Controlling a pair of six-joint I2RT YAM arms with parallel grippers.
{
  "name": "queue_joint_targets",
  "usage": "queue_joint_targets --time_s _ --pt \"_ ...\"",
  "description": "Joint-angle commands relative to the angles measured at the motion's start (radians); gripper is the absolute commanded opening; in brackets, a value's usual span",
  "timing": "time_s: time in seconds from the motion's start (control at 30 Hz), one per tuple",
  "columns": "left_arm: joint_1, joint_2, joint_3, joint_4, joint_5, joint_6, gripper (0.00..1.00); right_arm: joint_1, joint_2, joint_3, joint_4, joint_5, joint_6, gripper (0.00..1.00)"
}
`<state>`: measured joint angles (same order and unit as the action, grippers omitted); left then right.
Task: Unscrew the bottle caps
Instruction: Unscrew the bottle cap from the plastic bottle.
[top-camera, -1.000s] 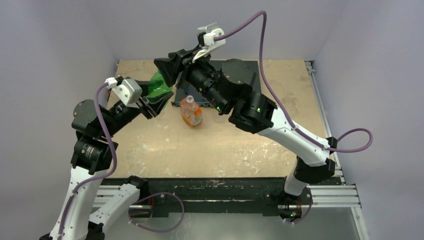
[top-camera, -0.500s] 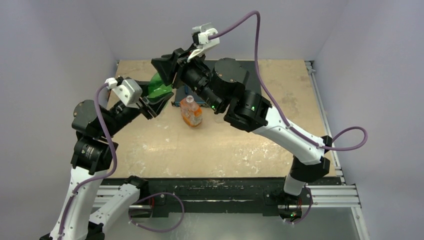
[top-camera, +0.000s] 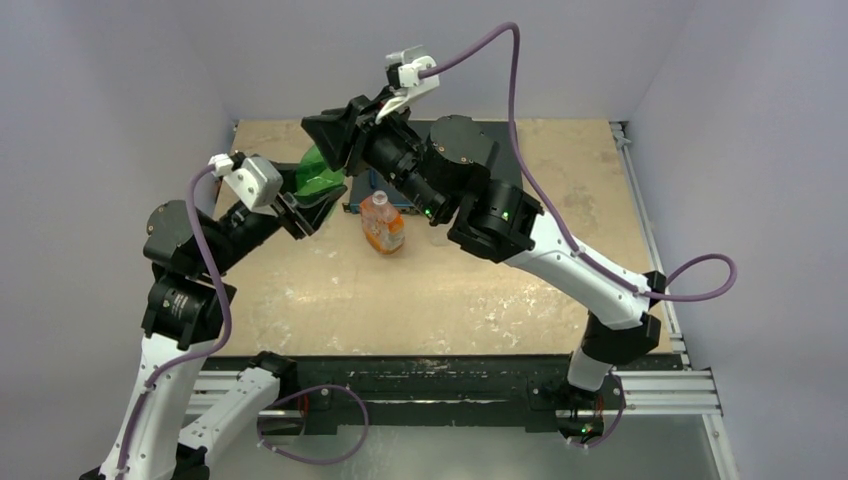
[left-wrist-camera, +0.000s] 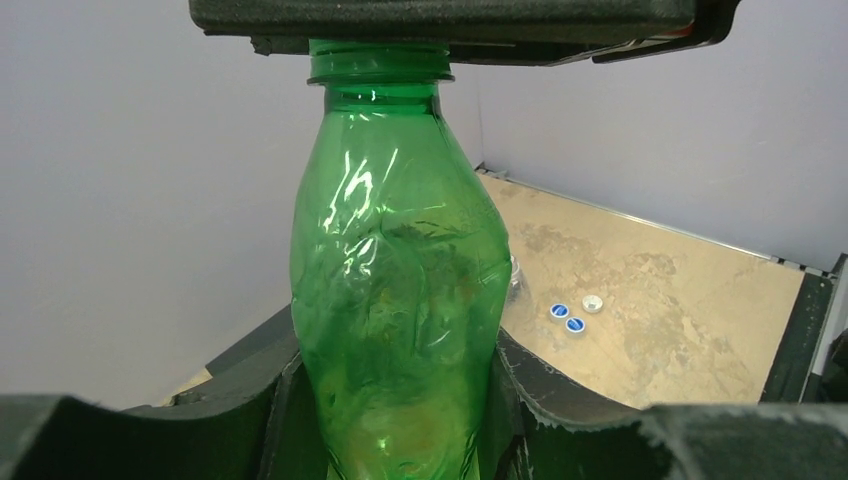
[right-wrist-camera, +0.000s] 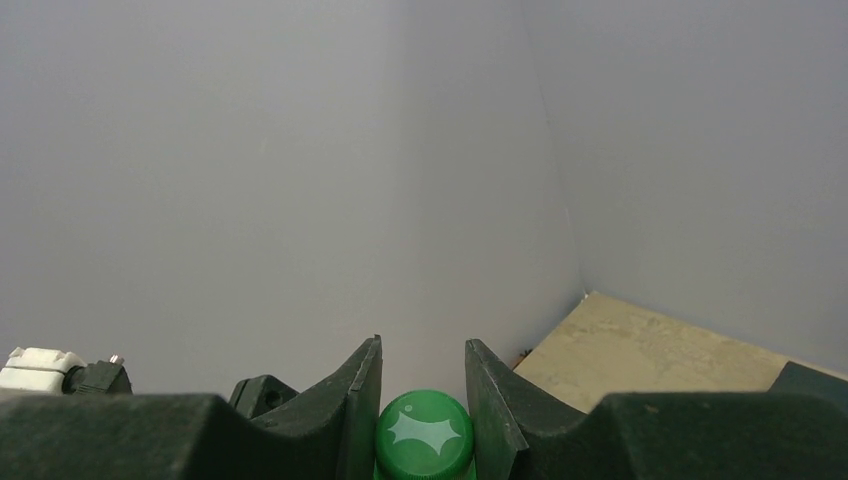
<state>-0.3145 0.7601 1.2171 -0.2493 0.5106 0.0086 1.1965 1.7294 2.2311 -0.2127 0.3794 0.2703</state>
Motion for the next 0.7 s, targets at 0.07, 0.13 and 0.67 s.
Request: queue_joint_targets --time_s 0.07,0.13,0.67 --pt "0.002 0.0 0.03 0.104 0.108 -0.125 0.0 -0.013 -0.1 -0.108 0.096 -0.074 -0.009 0.0" --pt "0.002 0.003 0.042 0.125 0.17 -0.174 0.0 -0.022 -0.133 -0.149 0.12 -0.124 -0.017 0.0" --pt "0.002 0.088 0.104 0.344 0.57 -0.574 0.0 -0.238 -0.383 -0.415 0.372 -0.997 0.042 0.0"
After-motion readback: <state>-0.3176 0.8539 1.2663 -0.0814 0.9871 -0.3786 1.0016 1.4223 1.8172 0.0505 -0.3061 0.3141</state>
